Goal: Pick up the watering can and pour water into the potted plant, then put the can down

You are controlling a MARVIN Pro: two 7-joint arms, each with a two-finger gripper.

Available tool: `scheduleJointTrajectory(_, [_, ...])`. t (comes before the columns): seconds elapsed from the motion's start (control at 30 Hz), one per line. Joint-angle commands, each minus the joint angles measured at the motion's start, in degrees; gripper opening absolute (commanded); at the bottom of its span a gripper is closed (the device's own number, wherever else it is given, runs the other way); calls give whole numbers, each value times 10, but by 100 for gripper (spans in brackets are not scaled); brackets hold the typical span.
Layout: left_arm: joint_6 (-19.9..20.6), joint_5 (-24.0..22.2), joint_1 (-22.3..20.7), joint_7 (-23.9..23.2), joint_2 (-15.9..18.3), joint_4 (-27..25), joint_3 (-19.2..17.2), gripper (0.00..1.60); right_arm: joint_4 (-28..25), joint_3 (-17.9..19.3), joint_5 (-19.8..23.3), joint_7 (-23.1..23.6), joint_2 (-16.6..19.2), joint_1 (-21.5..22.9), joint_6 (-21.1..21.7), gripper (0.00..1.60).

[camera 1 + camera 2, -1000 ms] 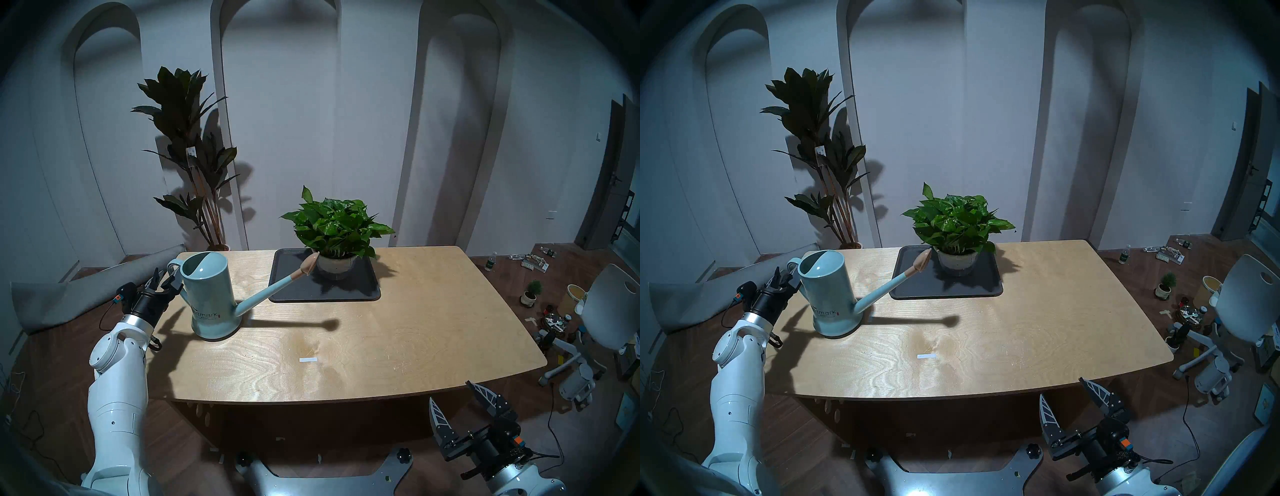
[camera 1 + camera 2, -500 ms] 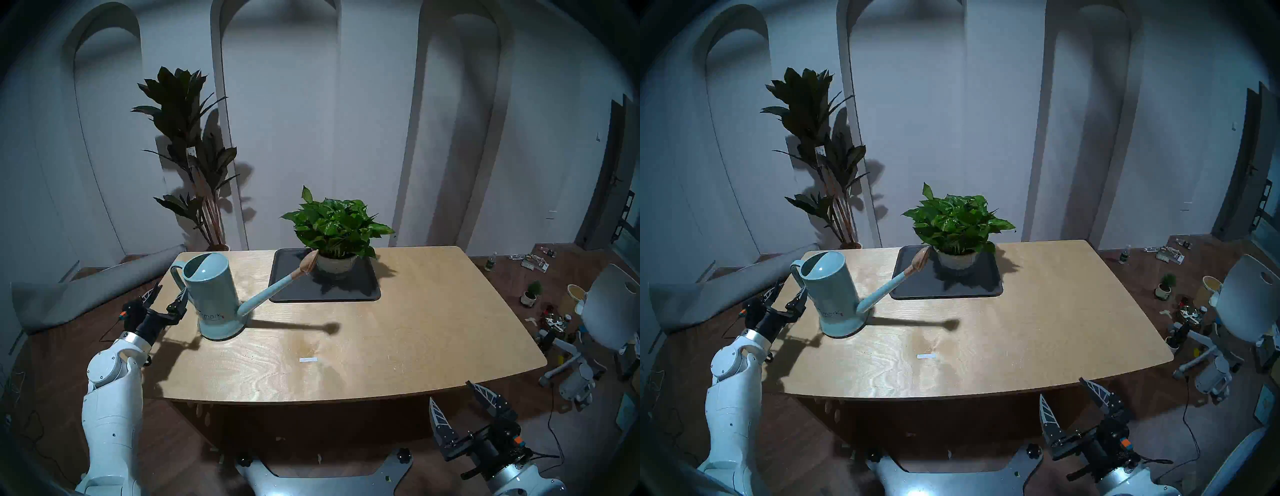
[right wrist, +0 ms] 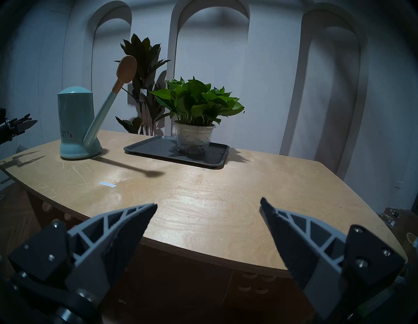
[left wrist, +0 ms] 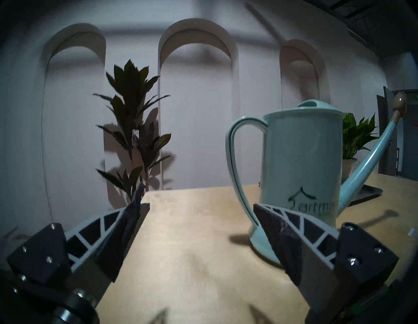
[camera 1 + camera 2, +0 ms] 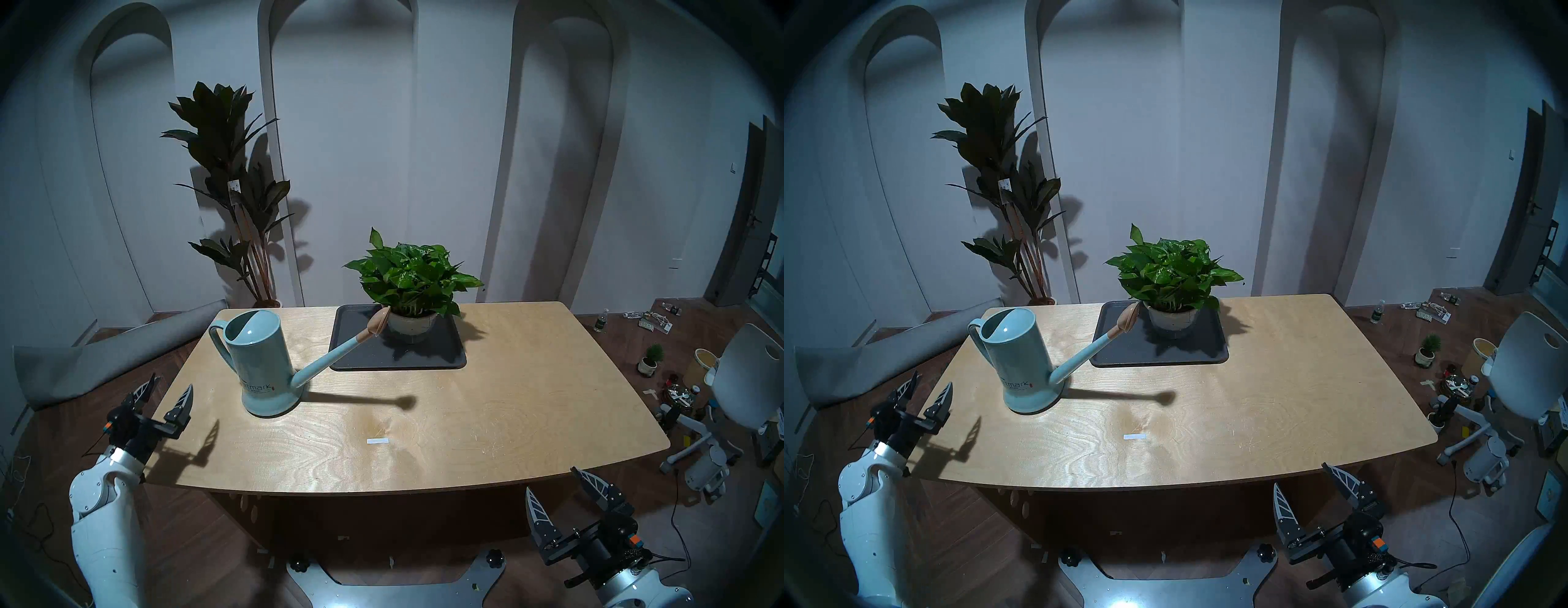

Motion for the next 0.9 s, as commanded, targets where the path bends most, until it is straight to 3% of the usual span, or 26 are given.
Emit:
scheduleJointTrajectory(0.0, [31,-12,67,-48,-66,18,-17,160,-7,0,0,0,0,3,-2,160])
scheduleJointTrajectory(0.13, [38,-34,105,-81,-103,7,-8,160,-18,2,9,-10,-7,22,-3,160])
scheduleJointTrajectory(0.2, [36,-38,97,-89,-97,12,-3,160,-22,3,9,-11,-6,26,-3,160])
scheduleJointTrajectory(0.27, [37,-64,122,-108,-122,-13,2,160,-37,5,11,-15,-5,40,-6,160])
scheduleJointTrajectory(0.33, [36,-68,119,-116,-118,-13,6,160,-42,5,12,-16,-5,44,-6,160])
scheduleJointTrajectory(0.53, [29,-127,163,-167,-162,-93,10,160,-68,2,15,-22,-2,70,-2,160])
scheduleJointTrajectory(0.7, [8,-160,171,-206,-189,-134,7,160,-79,-10,13,-22,1,89,4,160])
scheduleJointTrajectory(0.87, [-21,-190,154,-232,-191,-161,-2,160,-82,-27,11,-20,4,102,7,160])
